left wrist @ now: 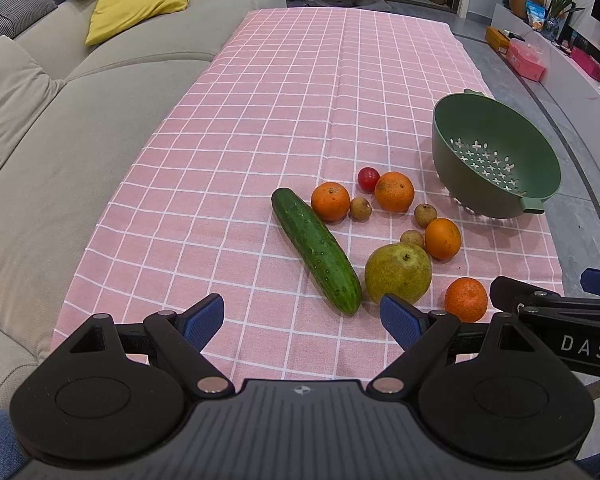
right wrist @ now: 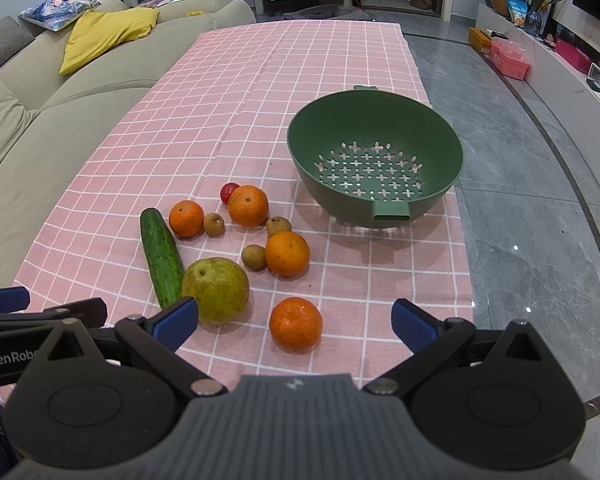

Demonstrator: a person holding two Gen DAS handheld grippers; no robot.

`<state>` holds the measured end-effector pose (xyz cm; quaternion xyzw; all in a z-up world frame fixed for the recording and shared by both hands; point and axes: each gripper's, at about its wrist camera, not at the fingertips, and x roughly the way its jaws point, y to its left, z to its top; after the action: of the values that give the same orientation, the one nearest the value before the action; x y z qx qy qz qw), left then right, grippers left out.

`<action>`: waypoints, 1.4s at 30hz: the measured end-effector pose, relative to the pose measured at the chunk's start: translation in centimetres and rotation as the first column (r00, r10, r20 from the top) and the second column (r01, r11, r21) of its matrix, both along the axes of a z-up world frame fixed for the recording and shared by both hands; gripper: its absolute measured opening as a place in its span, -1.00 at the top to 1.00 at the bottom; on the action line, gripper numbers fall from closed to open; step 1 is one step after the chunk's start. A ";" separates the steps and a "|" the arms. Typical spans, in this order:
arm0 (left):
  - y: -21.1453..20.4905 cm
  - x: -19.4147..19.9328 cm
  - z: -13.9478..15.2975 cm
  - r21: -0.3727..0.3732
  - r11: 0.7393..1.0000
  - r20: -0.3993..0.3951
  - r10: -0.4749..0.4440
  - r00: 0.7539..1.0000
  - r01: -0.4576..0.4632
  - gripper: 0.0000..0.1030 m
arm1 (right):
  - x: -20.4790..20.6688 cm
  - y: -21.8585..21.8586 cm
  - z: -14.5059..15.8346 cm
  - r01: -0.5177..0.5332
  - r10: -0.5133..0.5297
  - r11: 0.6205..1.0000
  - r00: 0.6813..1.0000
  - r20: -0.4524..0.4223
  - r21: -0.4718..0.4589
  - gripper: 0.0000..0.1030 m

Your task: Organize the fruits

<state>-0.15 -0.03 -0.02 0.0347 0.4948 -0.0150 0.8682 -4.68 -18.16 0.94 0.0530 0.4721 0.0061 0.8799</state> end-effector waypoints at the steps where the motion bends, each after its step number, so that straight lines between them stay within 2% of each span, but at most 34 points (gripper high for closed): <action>1: 0.0 0.0 0.0 0.000 1.000 0.000 0.000 1.000 0.000 -0.99 | 0.0 0.0 0.0 0.000 0.000 1.000 1.000 0.000 0.001 -0.92; 42: 0.2 0.2 -0.4 -0.004 1.000 -0.005 0.002 1.000 -0.002 -0.99 | 0.0 0.0 -0.2 -0.002 0.002 1.000 1.000 -0.002 -0.004 -0.92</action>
<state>0.03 0.20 -0.38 0.0325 0.4968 -0.0153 0.8671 -4.64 -18.12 0.79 0.0508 0.4730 0.0062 0.8796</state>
